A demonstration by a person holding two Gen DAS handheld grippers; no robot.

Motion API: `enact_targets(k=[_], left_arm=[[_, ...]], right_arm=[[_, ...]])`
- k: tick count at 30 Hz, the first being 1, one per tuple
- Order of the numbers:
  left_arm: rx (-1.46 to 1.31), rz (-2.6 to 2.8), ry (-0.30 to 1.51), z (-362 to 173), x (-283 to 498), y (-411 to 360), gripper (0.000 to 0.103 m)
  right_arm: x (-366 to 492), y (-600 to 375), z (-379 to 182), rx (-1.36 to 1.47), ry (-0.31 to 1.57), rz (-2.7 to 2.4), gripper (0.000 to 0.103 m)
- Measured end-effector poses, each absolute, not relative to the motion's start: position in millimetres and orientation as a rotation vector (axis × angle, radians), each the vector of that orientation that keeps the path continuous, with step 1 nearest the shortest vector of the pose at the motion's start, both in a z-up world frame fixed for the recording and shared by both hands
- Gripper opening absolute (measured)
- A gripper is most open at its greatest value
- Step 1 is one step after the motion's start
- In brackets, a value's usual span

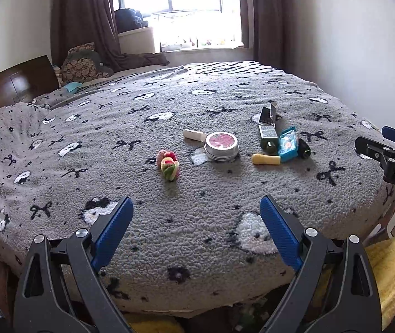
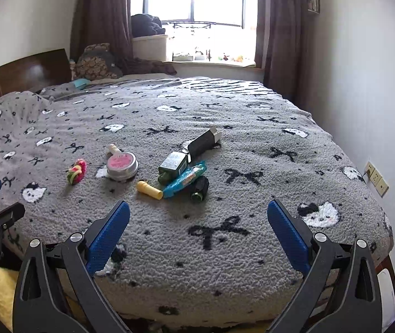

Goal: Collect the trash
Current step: 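Grasp the pipe-cleaner caterpillar toy with the left gripper while the right gripper grasps the black thread spool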

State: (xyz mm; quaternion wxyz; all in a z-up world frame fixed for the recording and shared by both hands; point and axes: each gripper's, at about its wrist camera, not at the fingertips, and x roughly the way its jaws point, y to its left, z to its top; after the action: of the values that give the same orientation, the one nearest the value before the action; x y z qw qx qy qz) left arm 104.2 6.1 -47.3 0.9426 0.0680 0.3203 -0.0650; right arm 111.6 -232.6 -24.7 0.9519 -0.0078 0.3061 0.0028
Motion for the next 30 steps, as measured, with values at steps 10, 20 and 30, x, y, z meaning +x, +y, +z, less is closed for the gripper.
enact_targets(k=[10, 20, 30], left_arm=[[0.126, -0.045, 0.721, -73.3, 174.7, 39.0, 0.088], [0.128, -0.06, 0.835, -116.2, 246.1, 38.3, 0.08], [0.092, -0.057, 0.903, -145.3, 289.0, 35.3, 0.064]], right_arm=[[164.0, -241.9, -54.2, -0.036, 0.688, -0.029, 0.099], [208.2, -245.9, -111.5, -0.028, 0.829, -0.005, 0.074], [253.3, -242.6, -130.8, -0.019, 0.861, -0.006, 0.07]])
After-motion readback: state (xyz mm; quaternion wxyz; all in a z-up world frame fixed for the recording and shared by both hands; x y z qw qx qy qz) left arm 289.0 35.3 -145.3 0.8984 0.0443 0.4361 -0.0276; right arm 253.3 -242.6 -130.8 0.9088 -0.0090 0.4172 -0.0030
